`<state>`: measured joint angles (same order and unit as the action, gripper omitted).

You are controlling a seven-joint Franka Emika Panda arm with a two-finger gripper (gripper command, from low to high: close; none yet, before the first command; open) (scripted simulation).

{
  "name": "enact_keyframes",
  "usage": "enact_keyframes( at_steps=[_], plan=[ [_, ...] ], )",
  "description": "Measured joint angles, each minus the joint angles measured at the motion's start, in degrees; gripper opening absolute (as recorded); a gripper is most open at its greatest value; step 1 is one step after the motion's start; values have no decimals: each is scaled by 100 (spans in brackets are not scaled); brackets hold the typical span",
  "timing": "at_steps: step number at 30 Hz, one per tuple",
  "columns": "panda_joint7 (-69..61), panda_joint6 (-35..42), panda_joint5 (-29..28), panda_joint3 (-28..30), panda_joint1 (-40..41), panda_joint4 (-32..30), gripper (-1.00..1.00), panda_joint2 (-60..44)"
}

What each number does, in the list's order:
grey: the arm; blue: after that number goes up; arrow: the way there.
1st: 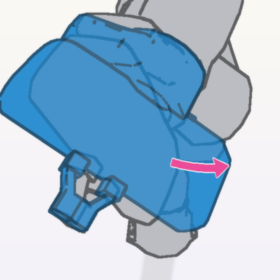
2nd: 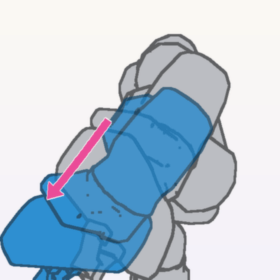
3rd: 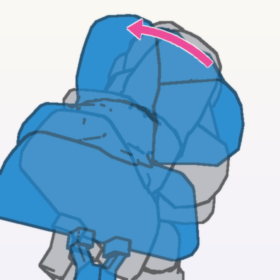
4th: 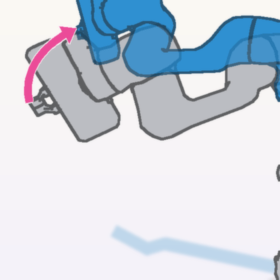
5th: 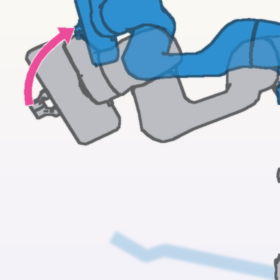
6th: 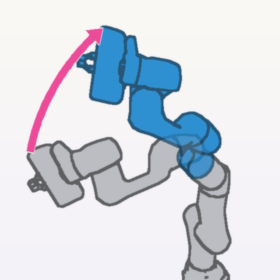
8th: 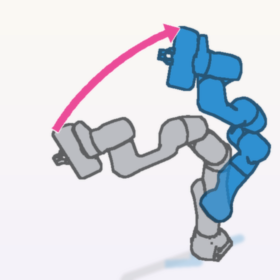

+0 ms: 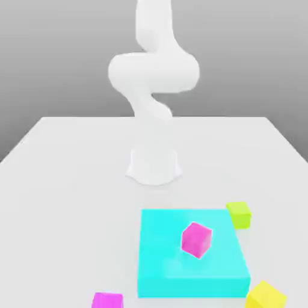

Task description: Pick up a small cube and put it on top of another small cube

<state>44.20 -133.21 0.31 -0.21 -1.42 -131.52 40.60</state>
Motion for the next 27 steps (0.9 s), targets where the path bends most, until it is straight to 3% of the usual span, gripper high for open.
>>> enact_keyframes(
  at_steps=[15,27],
  plan=[
    [-908,-862,81,-334,-698,158,0,-3150],
    [-1279,-1540,-349,-603,-1243,284,0,-5654]
  ],
)
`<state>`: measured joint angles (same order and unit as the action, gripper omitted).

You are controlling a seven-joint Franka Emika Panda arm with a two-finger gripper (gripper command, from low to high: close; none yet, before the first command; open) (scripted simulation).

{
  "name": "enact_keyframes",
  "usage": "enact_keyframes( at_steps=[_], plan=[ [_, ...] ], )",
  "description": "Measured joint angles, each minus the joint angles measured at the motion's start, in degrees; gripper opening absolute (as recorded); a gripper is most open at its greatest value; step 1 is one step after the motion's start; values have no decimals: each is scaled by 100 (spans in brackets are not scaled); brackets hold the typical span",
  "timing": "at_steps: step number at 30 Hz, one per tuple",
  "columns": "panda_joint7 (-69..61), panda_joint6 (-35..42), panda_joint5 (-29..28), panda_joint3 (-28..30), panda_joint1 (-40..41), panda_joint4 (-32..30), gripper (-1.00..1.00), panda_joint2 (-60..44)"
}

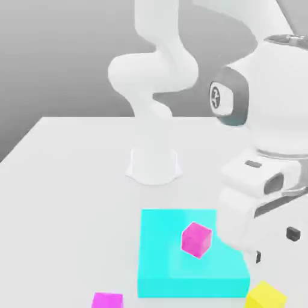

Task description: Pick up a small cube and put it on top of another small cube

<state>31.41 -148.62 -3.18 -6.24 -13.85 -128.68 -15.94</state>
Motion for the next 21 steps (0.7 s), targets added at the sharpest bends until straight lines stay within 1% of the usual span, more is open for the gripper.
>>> enact_keyframes(
  at_steps=[2,6,7,14,18,21],
  plan=[
    [-31,-112,-115,-14,-105,23,0,-419],
    [45,-665,-290,90,-237,171,0,-1250],
    [64,-800,-318,121,-264,208,-100,-1425],
    [67,-817,-324,124,-268,213,-100,-1453],
    [-30,-278,-193,9,-167,64,-100,-766],
    [-187,-49,16,290,297,-51,-100,-418]
  ],
)
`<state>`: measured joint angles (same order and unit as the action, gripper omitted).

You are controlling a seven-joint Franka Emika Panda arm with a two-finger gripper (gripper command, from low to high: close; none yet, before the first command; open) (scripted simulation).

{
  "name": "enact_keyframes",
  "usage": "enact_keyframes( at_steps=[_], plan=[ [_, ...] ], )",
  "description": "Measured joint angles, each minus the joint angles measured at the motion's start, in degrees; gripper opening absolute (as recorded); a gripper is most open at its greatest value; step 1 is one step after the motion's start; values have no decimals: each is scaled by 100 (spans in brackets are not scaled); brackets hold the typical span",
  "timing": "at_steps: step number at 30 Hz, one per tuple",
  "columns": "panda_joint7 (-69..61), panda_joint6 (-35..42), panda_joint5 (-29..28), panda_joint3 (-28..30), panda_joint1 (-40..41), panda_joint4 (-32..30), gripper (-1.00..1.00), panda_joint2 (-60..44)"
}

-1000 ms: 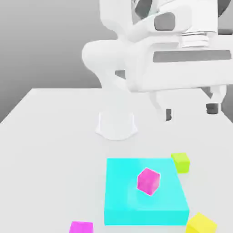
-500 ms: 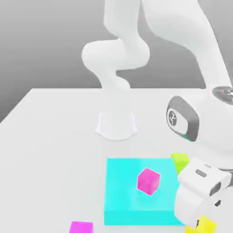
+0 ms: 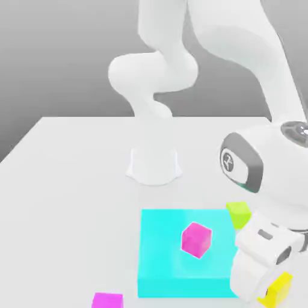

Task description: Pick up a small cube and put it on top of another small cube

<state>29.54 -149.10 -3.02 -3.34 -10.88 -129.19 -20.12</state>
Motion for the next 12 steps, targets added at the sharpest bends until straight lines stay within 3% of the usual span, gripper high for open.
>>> enact_keyframes(
  at_steps=[5,8,9,12],
  plan=[
    [-269,189,357,531,783,-220,-100,415],
    [-468,-106,622,795,1274,-186,-100,85],
    [-513,-265,683,815,1365,-168,100,-94],
    [-513,-265,683,815,1365,-168,100,-94]
  ],
)
